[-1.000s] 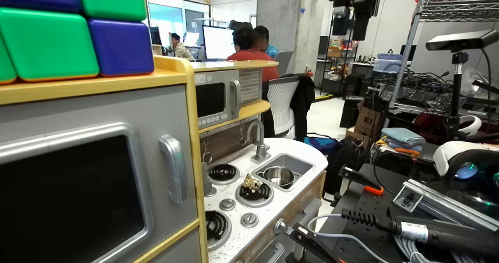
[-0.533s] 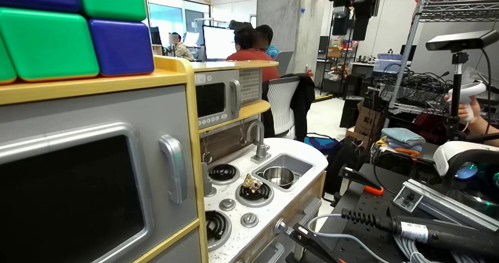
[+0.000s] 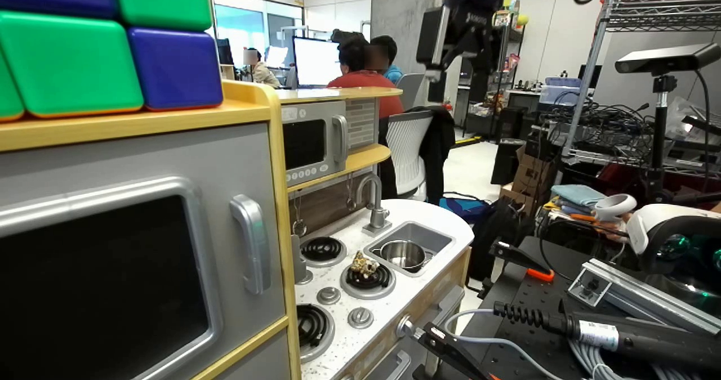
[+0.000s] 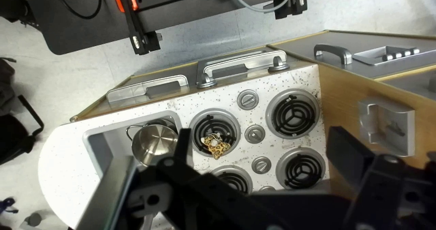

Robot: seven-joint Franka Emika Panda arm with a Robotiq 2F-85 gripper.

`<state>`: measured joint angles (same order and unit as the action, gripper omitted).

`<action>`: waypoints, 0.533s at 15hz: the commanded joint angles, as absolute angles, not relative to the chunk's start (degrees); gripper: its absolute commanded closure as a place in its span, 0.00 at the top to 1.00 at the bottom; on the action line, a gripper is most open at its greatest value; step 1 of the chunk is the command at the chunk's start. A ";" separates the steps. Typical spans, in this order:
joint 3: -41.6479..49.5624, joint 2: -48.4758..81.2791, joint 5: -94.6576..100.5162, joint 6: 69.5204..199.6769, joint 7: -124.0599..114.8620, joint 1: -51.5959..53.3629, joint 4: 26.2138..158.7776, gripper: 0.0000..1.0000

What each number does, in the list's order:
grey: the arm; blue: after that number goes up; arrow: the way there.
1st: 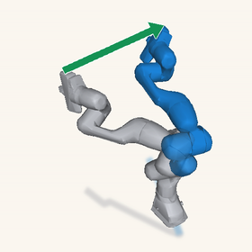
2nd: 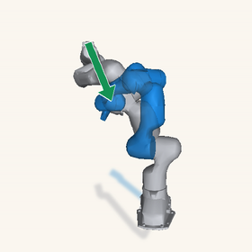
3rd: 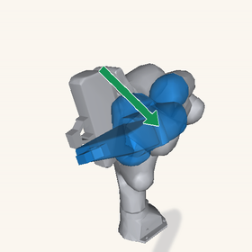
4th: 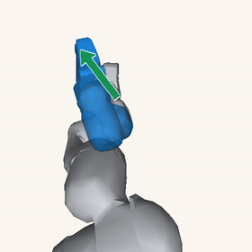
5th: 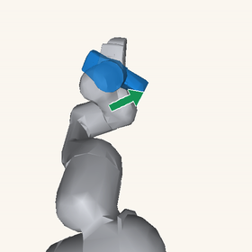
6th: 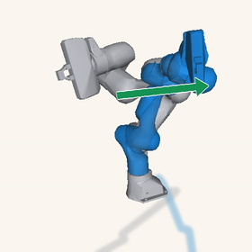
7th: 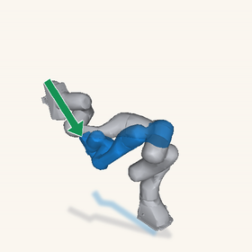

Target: Put the stuffed toy in the pot

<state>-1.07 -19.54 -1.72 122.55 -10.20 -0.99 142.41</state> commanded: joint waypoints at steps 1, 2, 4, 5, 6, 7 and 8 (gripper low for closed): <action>-1.75 -5.07 -0.06 131.03 -15.37 -2.31 137.27 1.00; -1.68 -1.62 1.16 133.13 -16.99 -2.44 136.10 1.00; -1.11 5.85 4.19 134.12 -19.89 -2.12 132.38 1.00; -0.40 9.73 5.98 133.83 -21.73 -1.80 130.07 1.00; 0.50 13.47 7.40 133.30 -23.17 -1.38 127.40 1.00; 1.51 17.30 9.03 132.50 -24.99 -0.77 124.45 1.00; 2.61 21.07 10.47 131.61 -26.36 -0.07 121.24 1.00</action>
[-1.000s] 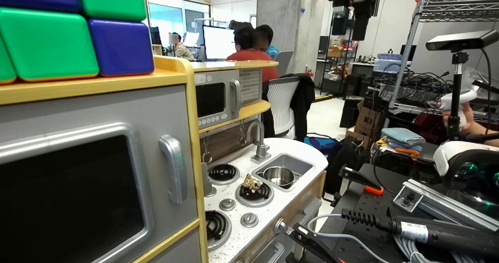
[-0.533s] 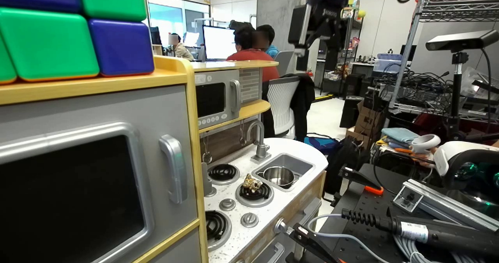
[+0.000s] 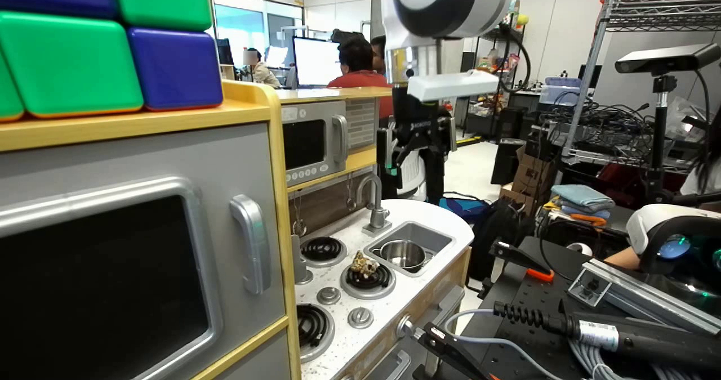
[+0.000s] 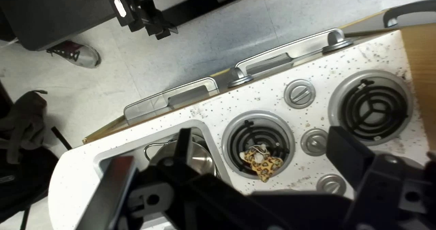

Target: Put the stuffed toy in the pot

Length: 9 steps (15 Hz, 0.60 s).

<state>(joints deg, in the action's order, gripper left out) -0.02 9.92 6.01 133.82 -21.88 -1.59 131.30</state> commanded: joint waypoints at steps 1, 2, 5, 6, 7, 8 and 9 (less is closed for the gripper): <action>3.76 24.80 11.70 130.96 -27.45 0.68 117.96 1.00; 5.05 28.63 12.80 130.59 -28.58 1.56 114.53 1.00; 8.65 37.62 14.38 128.91 -30.44 3.85 105.71 1.00; 9.43 38.41 13.83 128.01 -30.65 4.32 104.31 1.00; 8.49 34.60 11.74 131.98 -28.17 3.34 110.60 1.00; 9.12 36.72 11.79 131.41 -28.50 3.77 108.25 1.00; 9.46 37.95 11.81 131.07 -28.72 4.04 106.79 1.00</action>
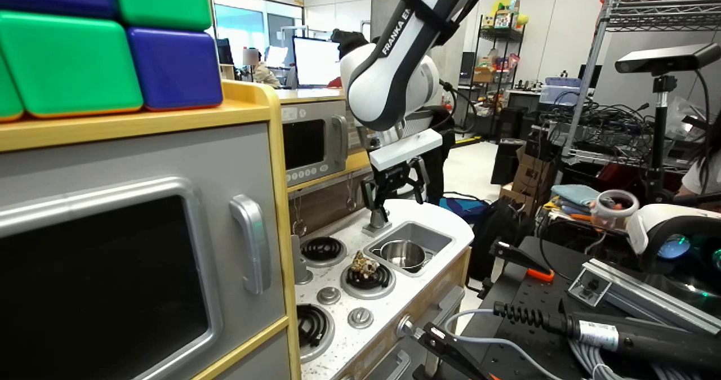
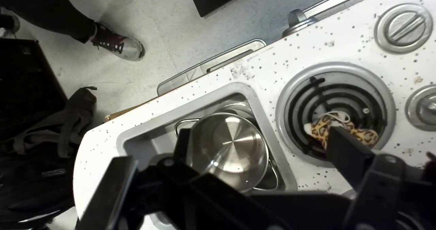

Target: Put the stuffed toy in the pot

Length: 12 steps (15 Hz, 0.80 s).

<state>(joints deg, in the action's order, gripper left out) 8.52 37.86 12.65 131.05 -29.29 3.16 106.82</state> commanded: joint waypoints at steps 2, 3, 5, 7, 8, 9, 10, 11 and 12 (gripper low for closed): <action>9.55 38.51 11.86 130.16 -28.93 4.23 105.59 1.00; 9.55 38.50 11.87 129.93 -28.97 4.25 105.31 1.00; 9.56 38.50 11.88 129.85 -29.00 4.25 105.16 1.00; 8.84 38.63 10.64 131.87 -28.73 3.57 105.71 1.00; 7.98 38.50 9.03 135.13 -28.25 2.81 106.70 1.00; 7.50 38.55 7.92 138.01 -27.81 2.52 107.44 1.00; 7.24 38.85 6.80 141.04 -27.58 2.53 108.17 1.00; 7.32 39.37 6.00 144.23 -27.53 2.81 108.78 1.00; 7.71 40.19 5.77 146.87 -27.52 3.37 109.04 1.00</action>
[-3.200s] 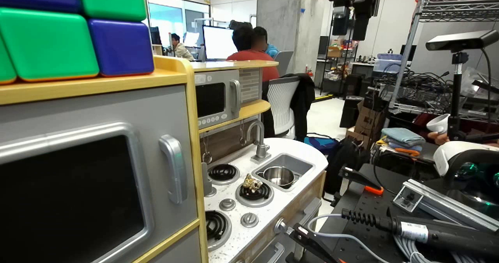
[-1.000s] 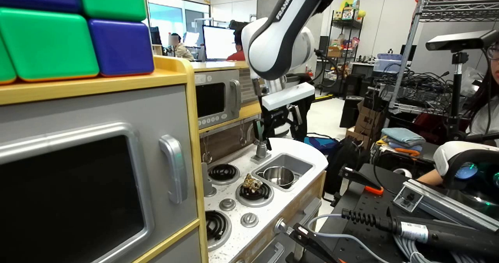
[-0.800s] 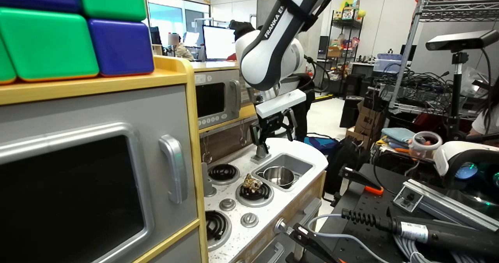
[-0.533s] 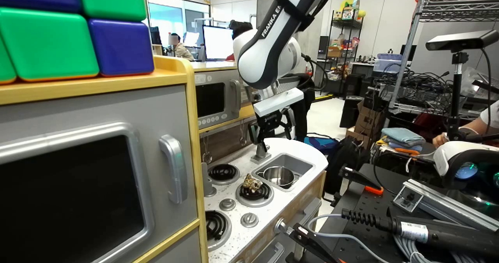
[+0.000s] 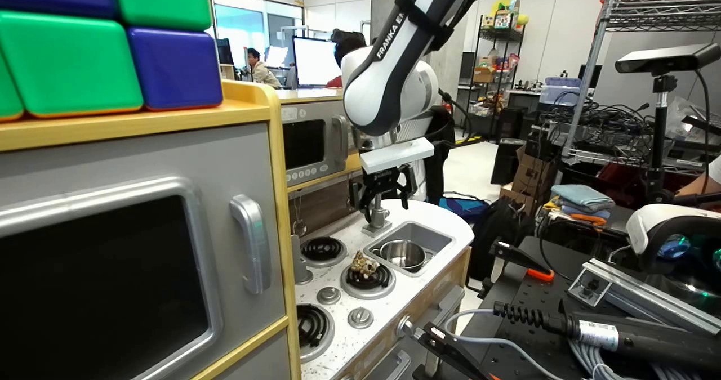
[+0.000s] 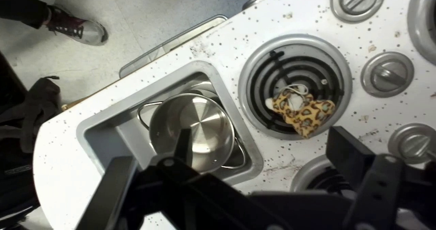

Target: Put the stuffed toy in the pot

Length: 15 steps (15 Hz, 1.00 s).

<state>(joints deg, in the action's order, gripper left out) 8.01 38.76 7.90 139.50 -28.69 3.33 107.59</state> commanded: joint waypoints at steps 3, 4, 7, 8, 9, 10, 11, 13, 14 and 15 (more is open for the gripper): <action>7.97 42.54 4.43 151.37 -26.66 3.93 109.08 1.00; 8.19 43.57 4.19 151.79 -26.73 4.31 108.49 1.00; 7.77 46.30 2.54 151.27 -26.38 4.86 106.39 1.00; 7.65 47.49 2.04 151.02 -26.78 5.31 105.05 1.00; 7.65 48.48 1.63 150.96 -27.06 5.72 103.93 1.00; 8.03 49.77 1.50 150.47 -27.81 6.55 102.23 1.00; 8.28 51.02 1.22 150.19 -28.24 7.22 100.58 1.00; 9.28 53.87 1.29 149.02 -29.79 8.79 96.63 1.00; 9.67 54.94 1.31 148.46 -30.46 9.26 95.12 1.00; 9.93 56.04 1.23 148.00 -30.99 9.54 93.67 1.00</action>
